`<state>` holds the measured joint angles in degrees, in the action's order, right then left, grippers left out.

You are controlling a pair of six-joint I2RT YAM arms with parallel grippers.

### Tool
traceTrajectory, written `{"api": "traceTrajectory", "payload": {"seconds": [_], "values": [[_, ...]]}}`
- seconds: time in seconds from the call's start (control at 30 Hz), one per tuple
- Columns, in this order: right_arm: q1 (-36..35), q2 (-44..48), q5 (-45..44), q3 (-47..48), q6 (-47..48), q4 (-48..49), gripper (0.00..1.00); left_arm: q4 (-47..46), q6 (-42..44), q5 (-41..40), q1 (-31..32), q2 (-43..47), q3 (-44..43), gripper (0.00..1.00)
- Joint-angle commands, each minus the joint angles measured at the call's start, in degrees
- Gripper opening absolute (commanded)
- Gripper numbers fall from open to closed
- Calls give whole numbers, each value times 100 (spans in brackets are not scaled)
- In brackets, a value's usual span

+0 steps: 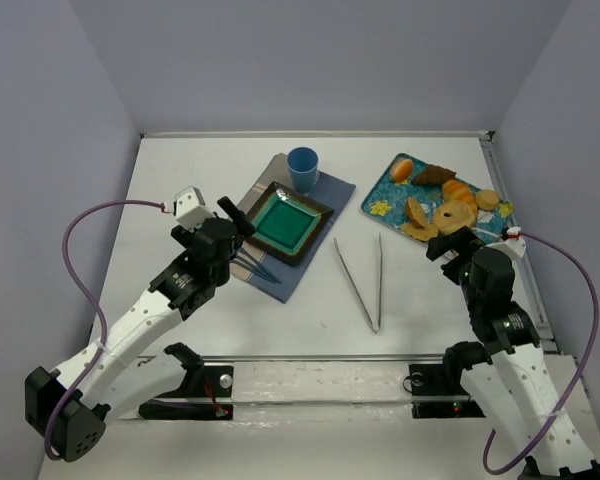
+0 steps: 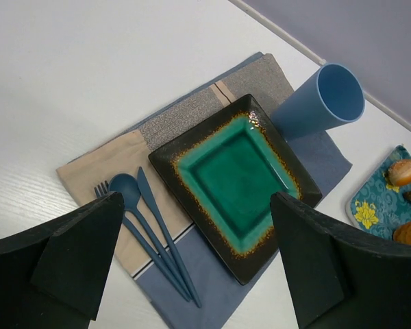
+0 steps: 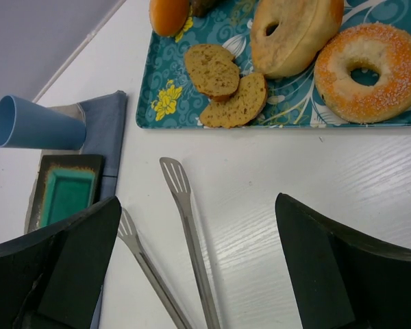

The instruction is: Place the bread

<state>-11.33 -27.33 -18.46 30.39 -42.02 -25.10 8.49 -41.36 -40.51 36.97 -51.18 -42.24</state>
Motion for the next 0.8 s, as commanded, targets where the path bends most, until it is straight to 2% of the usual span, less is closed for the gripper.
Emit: {"api": "traceTrajectory", "payload": {"seconds": [0.0, 0.23, 0.5, 0.6, 0.63, 0.7, 0.77], "values": [[-27, 219, 60, 248, 80, 67, 100, -120, -126, -273, -41, 178, -57, 99], [-27, 449, 702, 203, 369, -205, 100, -242, -74, -194, -41, 336, 49, 99], [-27, -1236, 2346, 512, 1037, -56, 100, -383, 50, -18, -41, 363, 102, 99], [-684, -1748, 1901, 678, 1292, -257, 100, -392, 50, -9, -41, 389, 146, 99], [-956, -2054, 1324, 739, 1380, -415, 100, -418, 58, -1, -50, 407, 146, 99], [-1727, -2345, 846, 915, 1459, -504, 100, -453, 93, 26, -50, 389, 154, 99], [-1994, -2767, 1027, 995, 1573, -452, 100, -463, 120, 26, -50, 346, 137, 99]]}}
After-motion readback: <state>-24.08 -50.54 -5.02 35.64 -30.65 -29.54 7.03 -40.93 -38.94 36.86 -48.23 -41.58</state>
